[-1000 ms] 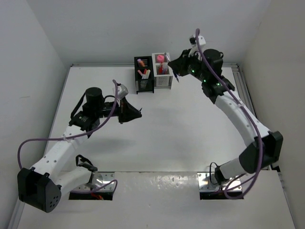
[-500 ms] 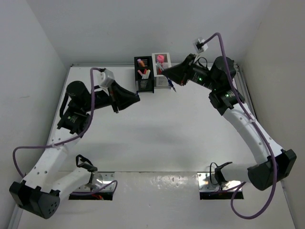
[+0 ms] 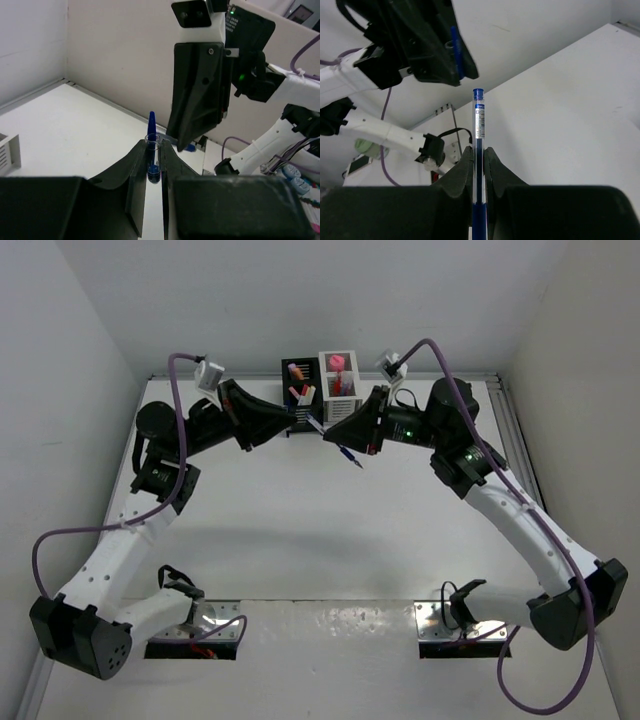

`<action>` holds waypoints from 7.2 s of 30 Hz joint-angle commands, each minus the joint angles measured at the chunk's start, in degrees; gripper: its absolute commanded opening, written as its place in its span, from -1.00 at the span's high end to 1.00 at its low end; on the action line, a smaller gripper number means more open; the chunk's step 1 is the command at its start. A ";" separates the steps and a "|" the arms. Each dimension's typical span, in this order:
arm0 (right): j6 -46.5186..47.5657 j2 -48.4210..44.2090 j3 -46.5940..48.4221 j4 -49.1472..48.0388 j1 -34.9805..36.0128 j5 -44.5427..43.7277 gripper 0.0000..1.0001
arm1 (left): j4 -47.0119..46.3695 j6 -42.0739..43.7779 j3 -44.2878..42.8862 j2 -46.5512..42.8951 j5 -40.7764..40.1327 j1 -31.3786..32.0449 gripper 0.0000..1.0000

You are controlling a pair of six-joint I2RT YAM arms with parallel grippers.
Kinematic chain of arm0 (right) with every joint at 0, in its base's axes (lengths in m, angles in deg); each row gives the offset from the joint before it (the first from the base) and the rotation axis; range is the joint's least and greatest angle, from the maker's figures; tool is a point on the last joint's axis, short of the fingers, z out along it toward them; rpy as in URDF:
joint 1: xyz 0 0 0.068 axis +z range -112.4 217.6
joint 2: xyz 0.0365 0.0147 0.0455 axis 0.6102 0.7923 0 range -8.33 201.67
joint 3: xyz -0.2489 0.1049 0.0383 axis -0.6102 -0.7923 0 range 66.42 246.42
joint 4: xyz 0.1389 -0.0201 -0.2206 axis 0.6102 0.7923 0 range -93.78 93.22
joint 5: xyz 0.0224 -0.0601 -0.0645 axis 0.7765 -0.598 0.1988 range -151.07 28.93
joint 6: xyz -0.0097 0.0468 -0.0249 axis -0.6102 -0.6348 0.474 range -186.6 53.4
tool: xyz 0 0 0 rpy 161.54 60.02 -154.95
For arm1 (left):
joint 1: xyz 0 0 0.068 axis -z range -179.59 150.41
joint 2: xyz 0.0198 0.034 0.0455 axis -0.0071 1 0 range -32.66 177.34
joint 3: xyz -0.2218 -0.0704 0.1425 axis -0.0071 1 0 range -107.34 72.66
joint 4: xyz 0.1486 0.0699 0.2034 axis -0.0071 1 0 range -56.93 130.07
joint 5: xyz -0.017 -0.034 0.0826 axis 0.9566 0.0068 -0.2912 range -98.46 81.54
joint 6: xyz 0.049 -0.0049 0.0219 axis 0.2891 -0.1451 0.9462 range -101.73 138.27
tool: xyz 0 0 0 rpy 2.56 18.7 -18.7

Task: Sort the stationery into containers
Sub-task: Close the pen cap on the pen.

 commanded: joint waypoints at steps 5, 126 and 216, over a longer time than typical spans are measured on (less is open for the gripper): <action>0.72 -0.15 0.97 -1.36 3.17 2.71 1.00 | -12.05 -8.81 0.35 1.60 -0.15 1.57 1.00; -23.98 9.61 15.82 -23.34 -0.87 -5.46 1.00 | -15.84 -8.81 1.41 5.29 7.32 5.27 1.00; -15.98 7.85 9.40 -22.11 4.23 0.43 -0.35 | 7.63 20.20 -10.28 4.94 7.94 5.27 1.00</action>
